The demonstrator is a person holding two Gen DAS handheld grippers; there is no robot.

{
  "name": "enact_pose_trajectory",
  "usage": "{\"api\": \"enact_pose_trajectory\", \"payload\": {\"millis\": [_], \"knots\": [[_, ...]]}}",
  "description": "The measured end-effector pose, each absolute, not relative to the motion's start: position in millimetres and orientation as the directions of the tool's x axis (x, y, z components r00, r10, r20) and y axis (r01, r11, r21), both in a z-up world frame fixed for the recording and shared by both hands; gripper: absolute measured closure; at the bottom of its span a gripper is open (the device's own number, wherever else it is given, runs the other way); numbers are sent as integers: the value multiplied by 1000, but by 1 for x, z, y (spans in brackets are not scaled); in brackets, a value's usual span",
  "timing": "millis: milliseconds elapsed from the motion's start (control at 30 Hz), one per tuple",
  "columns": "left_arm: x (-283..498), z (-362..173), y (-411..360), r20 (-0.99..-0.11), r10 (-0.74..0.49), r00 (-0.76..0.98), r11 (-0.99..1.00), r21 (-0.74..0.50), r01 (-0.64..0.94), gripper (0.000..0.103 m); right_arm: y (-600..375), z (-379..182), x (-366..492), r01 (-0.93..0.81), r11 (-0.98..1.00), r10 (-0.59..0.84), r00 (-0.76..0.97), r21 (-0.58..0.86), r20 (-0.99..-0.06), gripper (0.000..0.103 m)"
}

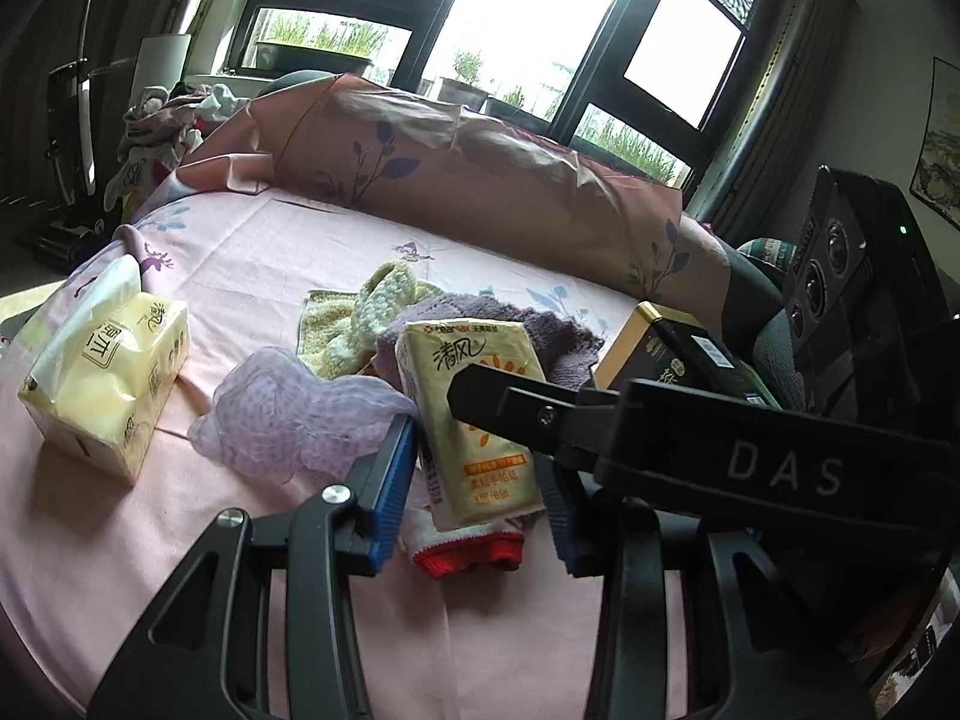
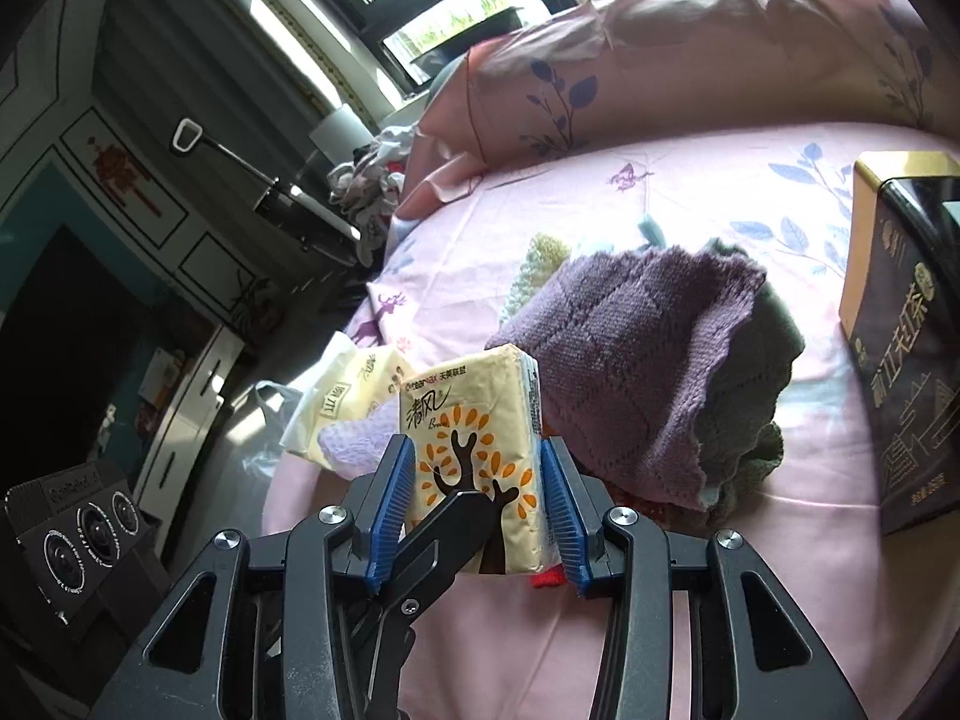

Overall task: Organize soft objects
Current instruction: 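Close the right gripper on the tree-print tissue pack and lift it, then carry the tissue pack with the right gripper into the green-rimmed box and release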

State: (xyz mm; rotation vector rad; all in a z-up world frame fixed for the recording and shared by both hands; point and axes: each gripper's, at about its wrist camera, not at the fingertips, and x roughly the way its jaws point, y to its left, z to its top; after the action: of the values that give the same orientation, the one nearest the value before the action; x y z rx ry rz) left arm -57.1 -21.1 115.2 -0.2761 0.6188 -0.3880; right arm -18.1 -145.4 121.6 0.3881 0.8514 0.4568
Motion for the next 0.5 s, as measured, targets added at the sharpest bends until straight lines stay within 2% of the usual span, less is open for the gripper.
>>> {"api": "enact_pose_trajectory", "payload": {"millis": [400, 500], "knots": [[-81, 182, -122, -414, -516, 750, 854, -185, 485, 65, -238, 180, -71, -113, 855, 390, 784, 506, -483, 57], [-87, 187, -143, -401, -554, 730, 828, -169, 535, 65, -264, 184, -80, -89, 830, 383, 808, 550, -448, 57]]}}
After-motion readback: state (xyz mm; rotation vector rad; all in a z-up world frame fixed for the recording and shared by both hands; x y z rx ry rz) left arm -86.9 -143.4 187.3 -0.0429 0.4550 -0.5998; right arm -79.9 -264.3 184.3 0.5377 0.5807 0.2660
